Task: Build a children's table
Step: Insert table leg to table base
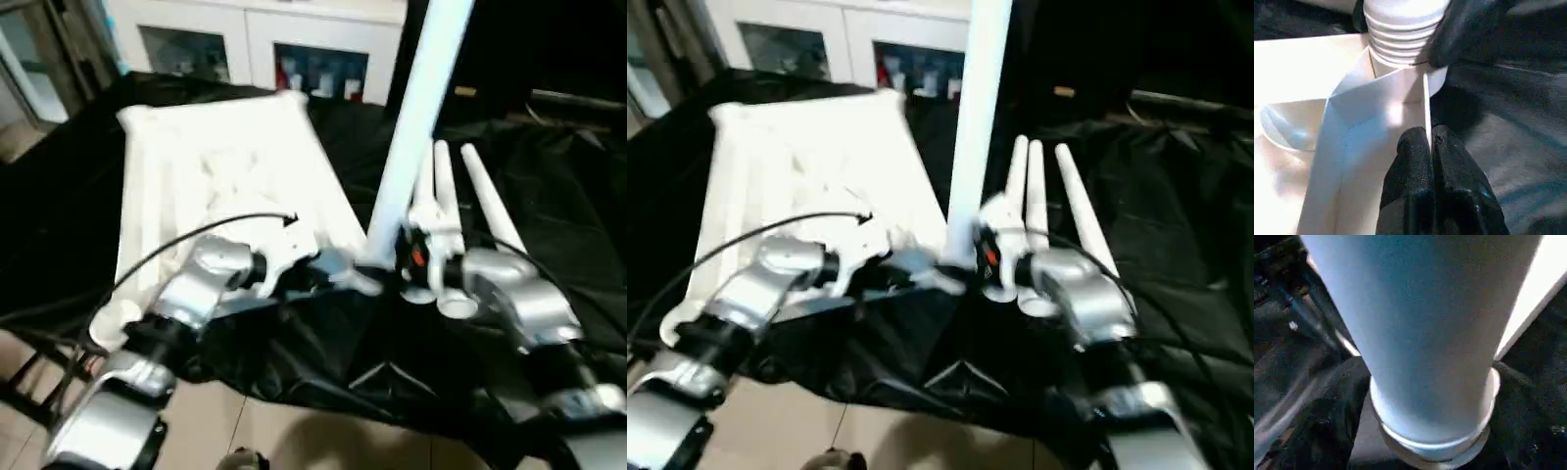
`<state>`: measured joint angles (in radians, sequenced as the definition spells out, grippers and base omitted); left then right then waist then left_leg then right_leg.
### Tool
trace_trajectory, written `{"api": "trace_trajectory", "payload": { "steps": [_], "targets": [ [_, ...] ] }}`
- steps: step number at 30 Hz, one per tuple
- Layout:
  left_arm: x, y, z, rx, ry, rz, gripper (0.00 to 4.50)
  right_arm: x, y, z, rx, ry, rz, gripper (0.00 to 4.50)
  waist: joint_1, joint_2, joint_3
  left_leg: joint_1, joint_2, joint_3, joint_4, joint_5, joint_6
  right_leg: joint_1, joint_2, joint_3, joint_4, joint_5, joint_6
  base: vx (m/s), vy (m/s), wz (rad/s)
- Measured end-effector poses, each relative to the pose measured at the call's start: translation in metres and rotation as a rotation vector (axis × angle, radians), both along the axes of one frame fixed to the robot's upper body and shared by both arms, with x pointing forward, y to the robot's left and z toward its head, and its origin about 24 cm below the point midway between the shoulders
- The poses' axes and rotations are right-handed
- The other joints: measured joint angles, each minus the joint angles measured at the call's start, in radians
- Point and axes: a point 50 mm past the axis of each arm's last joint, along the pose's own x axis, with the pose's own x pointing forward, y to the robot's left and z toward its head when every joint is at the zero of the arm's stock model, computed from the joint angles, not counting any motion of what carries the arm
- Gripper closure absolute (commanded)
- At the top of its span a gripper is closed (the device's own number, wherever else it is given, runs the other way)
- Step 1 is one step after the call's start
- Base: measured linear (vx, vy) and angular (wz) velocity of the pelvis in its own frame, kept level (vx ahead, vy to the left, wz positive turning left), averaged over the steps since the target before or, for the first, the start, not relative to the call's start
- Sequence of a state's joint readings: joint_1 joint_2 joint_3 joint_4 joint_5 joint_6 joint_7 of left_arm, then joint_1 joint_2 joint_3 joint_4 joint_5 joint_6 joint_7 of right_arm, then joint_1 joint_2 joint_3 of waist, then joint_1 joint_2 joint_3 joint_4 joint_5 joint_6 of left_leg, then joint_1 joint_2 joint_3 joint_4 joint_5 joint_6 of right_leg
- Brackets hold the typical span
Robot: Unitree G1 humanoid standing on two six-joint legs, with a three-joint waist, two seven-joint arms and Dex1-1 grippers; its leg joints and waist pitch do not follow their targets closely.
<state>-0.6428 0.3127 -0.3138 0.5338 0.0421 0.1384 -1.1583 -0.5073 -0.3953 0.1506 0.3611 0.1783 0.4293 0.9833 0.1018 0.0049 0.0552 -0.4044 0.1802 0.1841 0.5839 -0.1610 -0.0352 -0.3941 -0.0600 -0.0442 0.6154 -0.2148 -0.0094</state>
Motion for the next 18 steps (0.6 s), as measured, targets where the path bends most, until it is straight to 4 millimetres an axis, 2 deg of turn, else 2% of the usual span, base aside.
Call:
{"api": "trace_trajectory", "payload": {
  "steps": [6, 10, 11, 18],
  "targets": [
    [-0.004, 0.009, 0.004, 0.003, 0.017, -0.081, 4.5, -0.008, -0.001, 0.003, 0.008, 0.012, 0.069, 0.77, 0.0, 0.0, 0.0, 0.001, 0.002, 0.002, 0.002, -0.001, -0.003, 0.001, 0.0, 0.0, 0.002, 0.001, 0.002, 0.0, 0.0, 0.0],
    [-0.006, 0.012, 0.007, 0.0, 0.02, -0.101, 4.5, -0.011, 0.001, 0.006, 0.017, 0.012, 0.101, 1.14, 0.0, 0.001, 0.0, 0.001, 0.002, 0.003, 0.004, -0.001, -0.003, 0.001, 0.0, 0.0, 0.004, 0.002, 0.002, 0.0, 0.0, 0.0],
    [-0.006, 0.012, 0.007, 0.0, 0.022, -0.103, 4.5, -0.011, 0.002, 0.006, 0.02, 0.015, 0.108, 1.35, 0.0, 0.001, 0.0, 0.001, 0.003, 0.004, 0.004, -0.001, -0.002, 0.0, 0.0, 0.0, 0.004, 0.002, 0.002, 0.0, 0.0, 0.0],
    [-0.006, 0.012, 0.006, 0.001, 0.021, -0.106, 4.5, -0.013, 0.002, 0.004, 0.025, 0.014, 0.106, 1.63, 0.001, 0.001, 0.0, 0.001, 0.009, 0.014, 0.008, -0.001, -0.002, 0.0, 0.0, 0.0, 0.006, 0.002, 0.002, 0.0, 0.0, 0.0]
  ]
}}
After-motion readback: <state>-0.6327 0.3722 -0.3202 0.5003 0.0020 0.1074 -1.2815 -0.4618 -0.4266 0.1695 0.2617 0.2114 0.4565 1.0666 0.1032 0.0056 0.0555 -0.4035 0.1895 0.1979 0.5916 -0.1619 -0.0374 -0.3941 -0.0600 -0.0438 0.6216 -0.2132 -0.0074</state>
